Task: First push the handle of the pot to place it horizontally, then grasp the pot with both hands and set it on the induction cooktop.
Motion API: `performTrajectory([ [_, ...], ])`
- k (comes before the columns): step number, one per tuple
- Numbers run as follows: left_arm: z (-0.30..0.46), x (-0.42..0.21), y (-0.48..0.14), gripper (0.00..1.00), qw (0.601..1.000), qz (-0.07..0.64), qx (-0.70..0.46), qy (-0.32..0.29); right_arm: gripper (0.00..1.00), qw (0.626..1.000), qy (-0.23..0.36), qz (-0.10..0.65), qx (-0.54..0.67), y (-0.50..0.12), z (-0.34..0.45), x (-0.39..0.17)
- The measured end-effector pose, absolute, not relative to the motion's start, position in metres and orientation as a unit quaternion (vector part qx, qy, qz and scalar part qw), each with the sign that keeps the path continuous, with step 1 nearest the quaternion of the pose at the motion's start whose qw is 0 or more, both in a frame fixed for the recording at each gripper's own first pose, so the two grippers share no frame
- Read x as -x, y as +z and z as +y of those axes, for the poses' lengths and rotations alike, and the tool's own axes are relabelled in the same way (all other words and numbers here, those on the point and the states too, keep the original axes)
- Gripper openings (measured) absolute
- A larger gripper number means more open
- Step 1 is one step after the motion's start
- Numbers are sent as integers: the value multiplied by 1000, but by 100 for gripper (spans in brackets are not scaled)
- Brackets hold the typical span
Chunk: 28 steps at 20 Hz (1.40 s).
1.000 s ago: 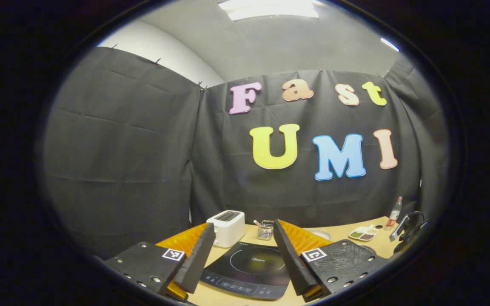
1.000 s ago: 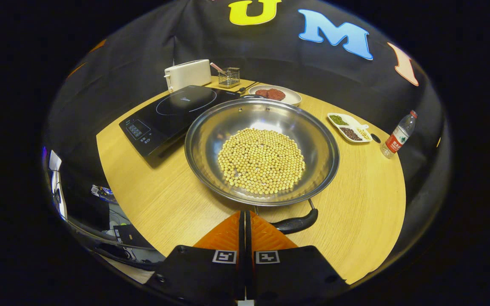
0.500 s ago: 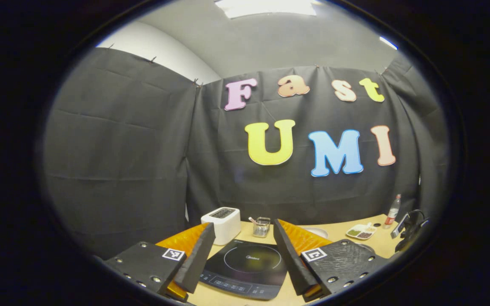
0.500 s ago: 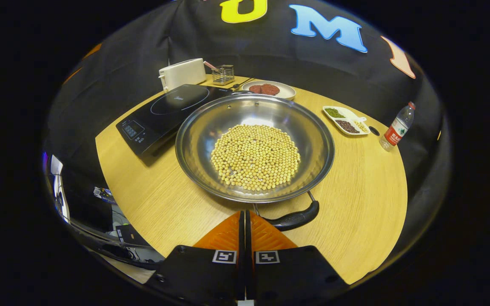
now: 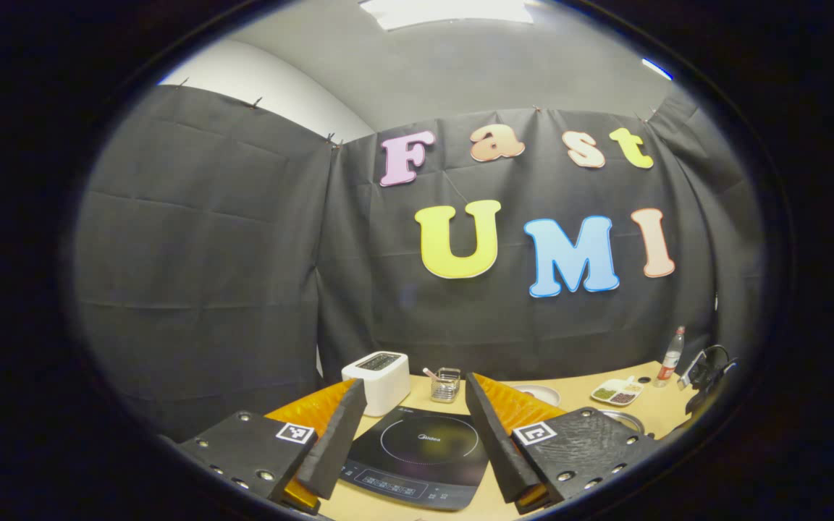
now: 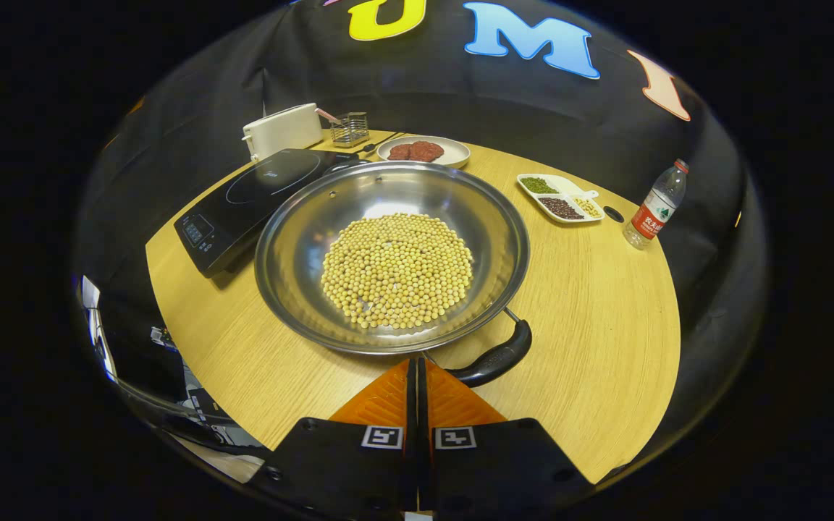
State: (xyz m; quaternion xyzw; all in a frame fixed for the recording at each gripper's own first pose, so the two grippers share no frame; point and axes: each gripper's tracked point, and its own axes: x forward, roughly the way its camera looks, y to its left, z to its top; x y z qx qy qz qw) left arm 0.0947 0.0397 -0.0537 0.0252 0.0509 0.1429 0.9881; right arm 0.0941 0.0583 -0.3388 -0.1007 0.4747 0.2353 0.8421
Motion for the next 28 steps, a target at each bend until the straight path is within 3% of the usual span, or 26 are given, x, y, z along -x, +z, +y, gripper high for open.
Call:
performTrajectory([
  [17,22,-110,-68,82,987,69,-33,138,2,872,163,442,133,-340,6,-163],
  [24,13,-121,-79,82,990,75,-22,115,4,918,111,374,67,-293,-4,-179],
  [25,10,-125,-81,82,991,76,-19,109,9,928,105,354,43,-282,-2,-183],
  [28,1,-138,-90,82,992,84,-8,90,74,942,95,321,1,-257,-1,-185],
])
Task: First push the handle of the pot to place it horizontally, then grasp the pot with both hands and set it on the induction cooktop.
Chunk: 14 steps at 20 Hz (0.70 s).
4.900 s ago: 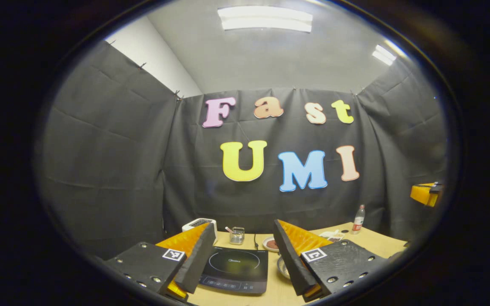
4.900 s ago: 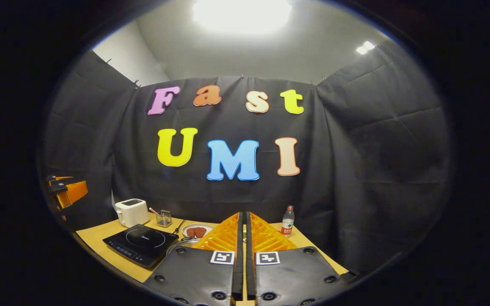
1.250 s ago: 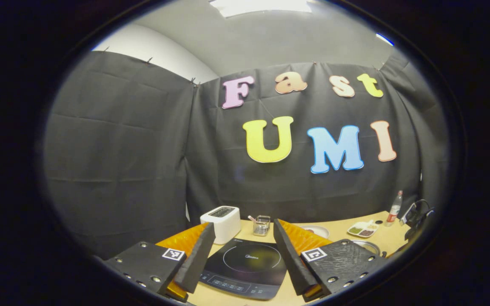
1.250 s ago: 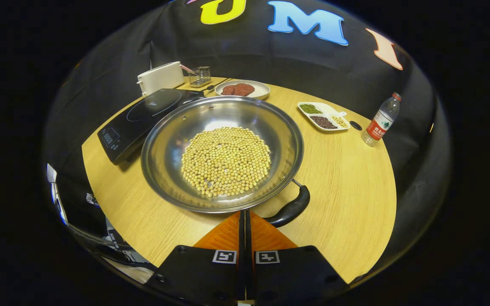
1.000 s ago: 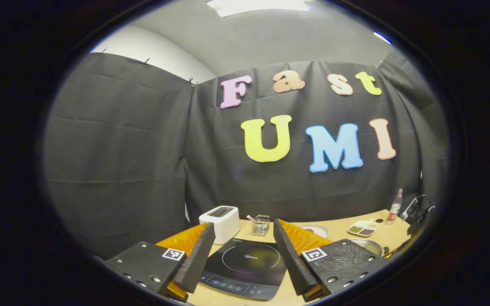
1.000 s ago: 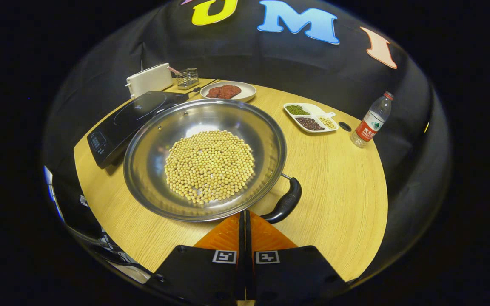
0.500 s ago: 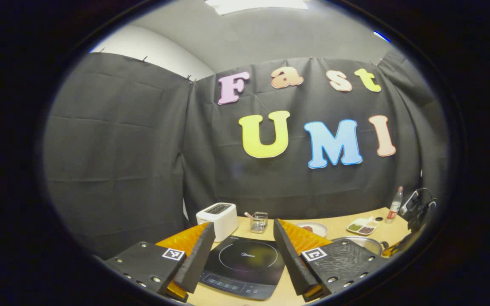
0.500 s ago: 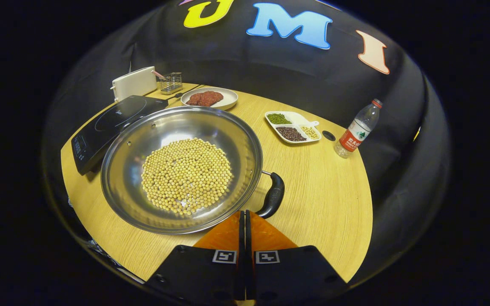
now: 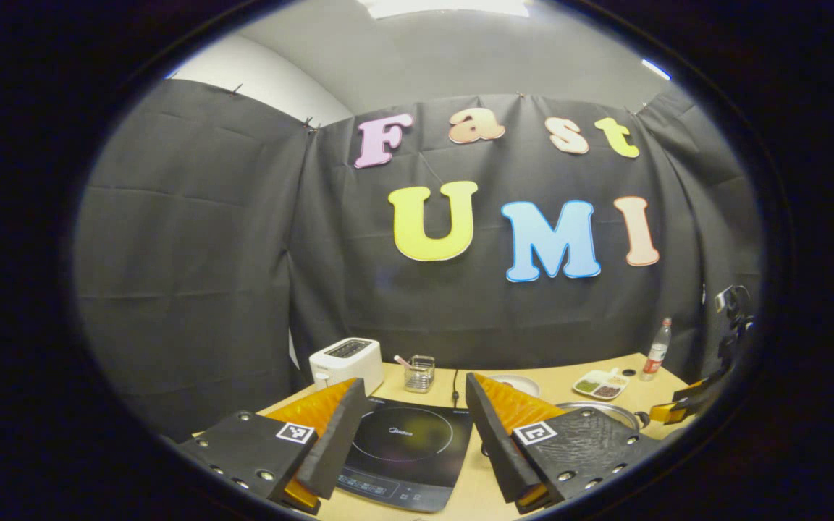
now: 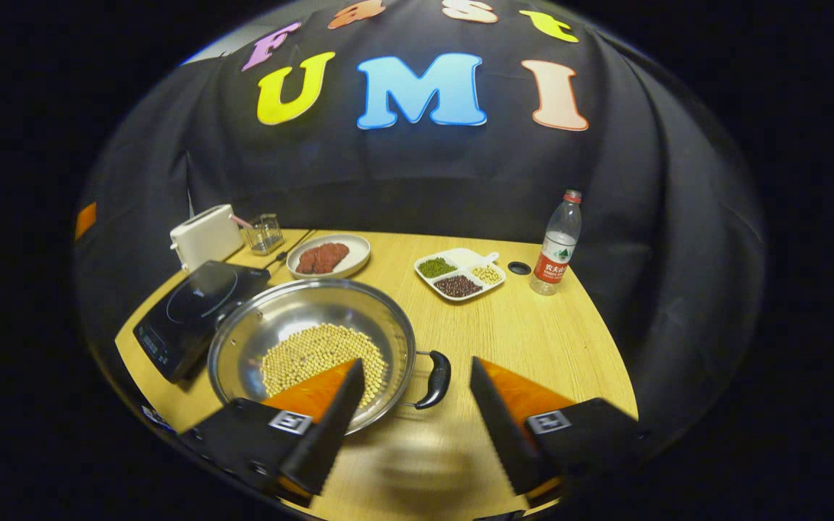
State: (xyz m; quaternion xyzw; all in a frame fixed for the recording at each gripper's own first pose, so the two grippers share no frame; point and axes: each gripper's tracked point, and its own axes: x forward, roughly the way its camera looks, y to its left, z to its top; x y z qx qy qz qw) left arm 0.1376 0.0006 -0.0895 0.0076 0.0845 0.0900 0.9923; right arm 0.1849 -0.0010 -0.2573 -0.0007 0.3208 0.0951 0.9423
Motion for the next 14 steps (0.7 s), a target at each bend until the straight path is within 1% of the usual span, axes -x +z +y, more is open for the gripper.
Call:
performTrajectory([
  [1,-5,-143,-93,82,993,88,-4,79,96,946,89,311,-1,-252,-3,-188],
  [2,-12,-148,-98,82,993,92,0,67,94,949,83,303,-1,-247,-5,-190],
  [3,-17,-153,-103,84,994,96,2,57,96,951,79,298,0,-244,-7,-191],
  [4,-23,-160,-110,84,994,101,1,44,96,953,75,294,-2,-241,-7,-192],
  [5,-29,-165,-117,82,994,108,-3,32,96,954,74,292,-4,-240,-7,-193],
  [8,-48,-183,-139,82,992,129,-14,-4,96,952,66,298,-4,-244,-10,-194],
  [9,-56,-188,-149,84,990,141,-13,-20,96,951,66,301,-4,-247,-11,-195],
  [11,-63,-198,-163,84,988,152,2,-31,96,950,65,304,-6,-249,-10,-195],
  [12,-69,-204,-171,82,986,160,15,-40,96,950,65,304,-5,-250,-9,-195],
  [14,-74,-213,-190,82,983,174,31,-45,96,950,66,305,-2,-253,-9,-196],
])
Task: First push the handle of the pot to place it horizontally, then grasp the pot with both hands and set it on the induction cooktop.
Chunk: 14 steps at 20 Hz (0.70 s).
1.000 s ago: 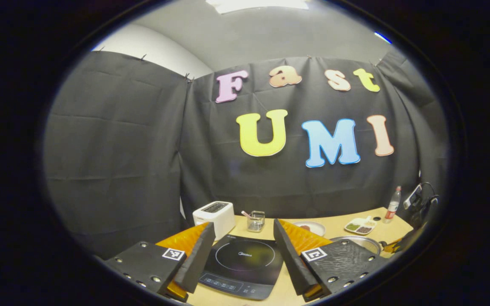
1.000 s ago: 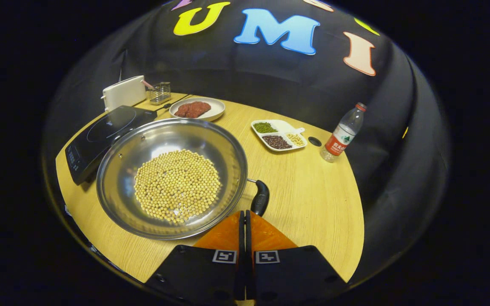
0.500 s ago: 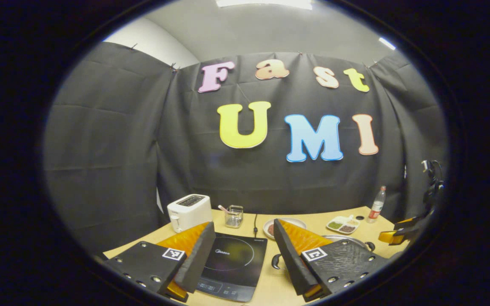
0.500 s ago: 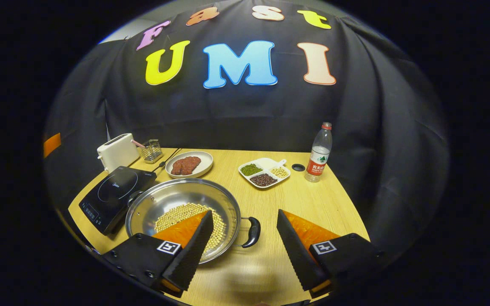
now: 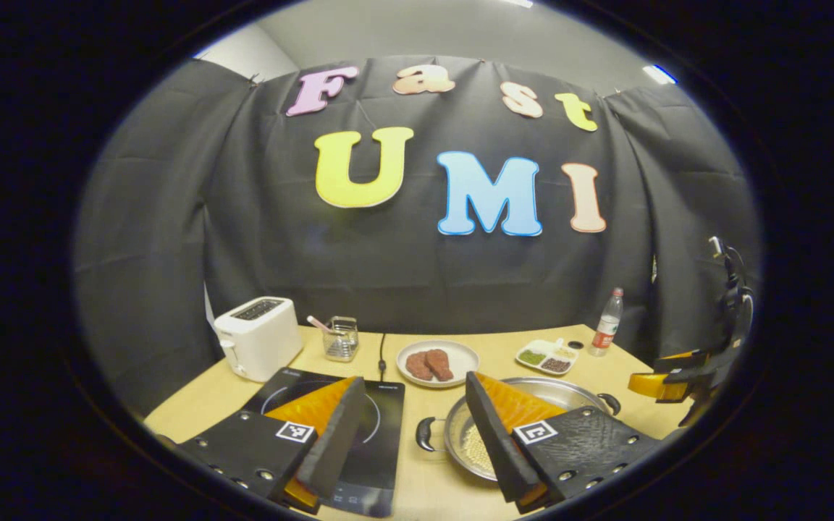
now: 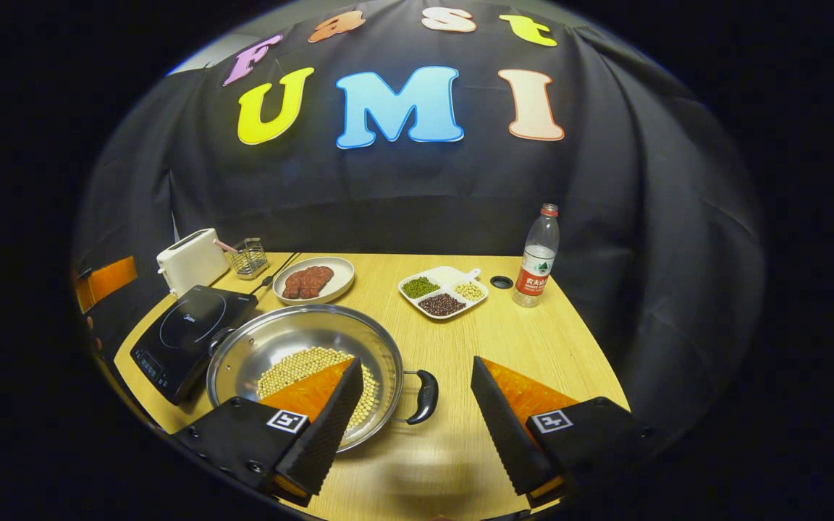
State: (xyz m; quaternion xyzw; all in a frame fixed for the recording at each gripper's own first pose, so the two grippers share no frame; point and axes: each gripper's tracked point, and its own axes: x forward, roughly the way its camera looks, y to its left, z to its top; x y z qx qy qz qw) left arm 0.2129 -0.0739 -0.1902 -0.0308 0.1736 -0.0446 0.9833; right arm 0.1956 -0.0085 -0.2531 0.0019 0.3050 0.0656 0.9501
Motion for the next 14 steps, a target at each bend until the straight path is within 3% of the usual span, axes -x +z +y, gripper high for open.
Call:
performTrajectory([
  [14,-114,-259,-317,82,953,283,12,-105,96,940,69,334,1,-287,0,-208],
])
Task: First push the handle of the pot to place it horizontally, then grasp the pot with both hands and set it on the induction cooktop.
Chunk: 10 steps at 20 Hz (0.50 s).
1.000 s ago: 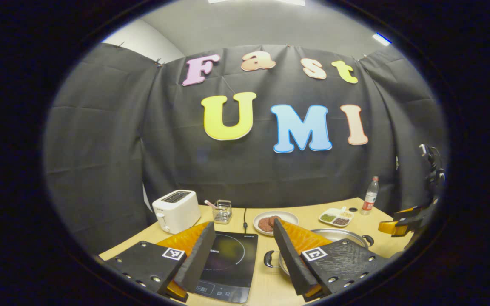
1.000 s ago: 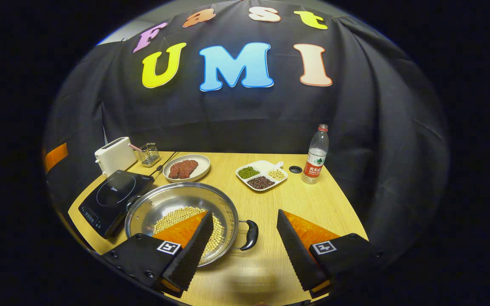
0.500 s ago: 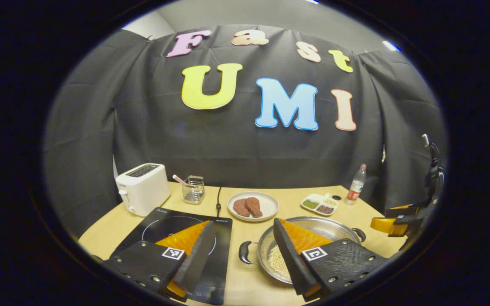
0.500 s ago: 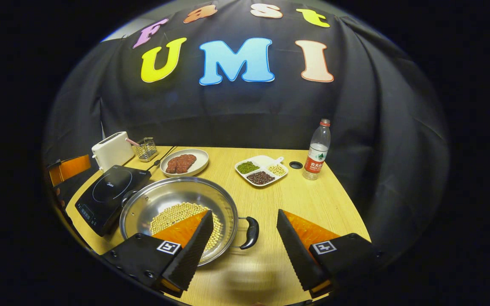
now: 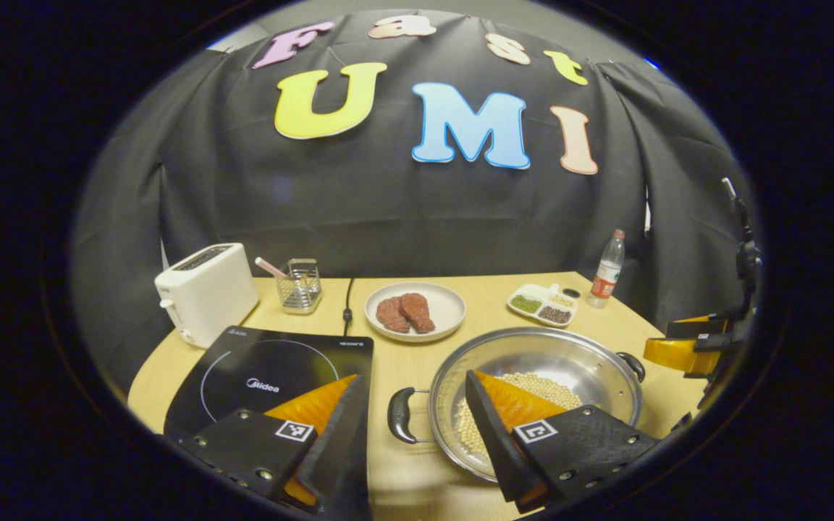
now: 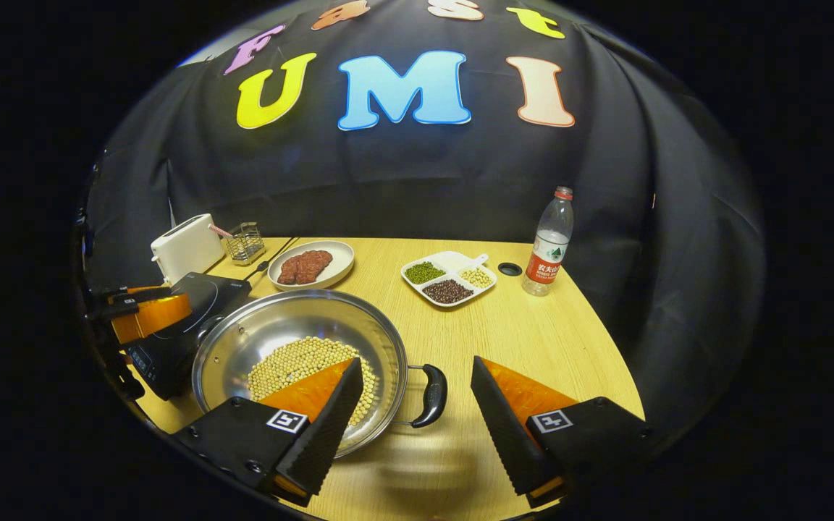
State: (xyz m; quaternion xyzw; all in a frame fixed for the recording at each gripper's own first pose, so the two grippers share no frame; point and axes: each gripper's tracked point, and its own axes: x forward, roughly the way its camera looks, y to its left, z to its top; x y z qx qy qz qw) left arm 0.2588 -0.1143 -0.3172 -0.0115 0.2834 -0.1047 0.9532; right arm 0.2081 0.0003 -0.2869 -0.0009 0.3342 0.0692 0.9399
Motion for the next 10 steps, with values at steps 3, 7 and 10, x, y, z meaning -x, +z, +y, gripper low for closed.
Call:
performTrajectory([
  [3,-119,-266,-341,85,945,307,12,-111,96,936,69,344,-1,-298,1,-211],
  [7,-122,-272,-370,82,935,336,23,-108,96,932,69,355,-4,-308,0,-214],
  [10,-127,-273,-386,82,928,356,25,-112,96,929,68,362,-9,-316,-1,-216],
])
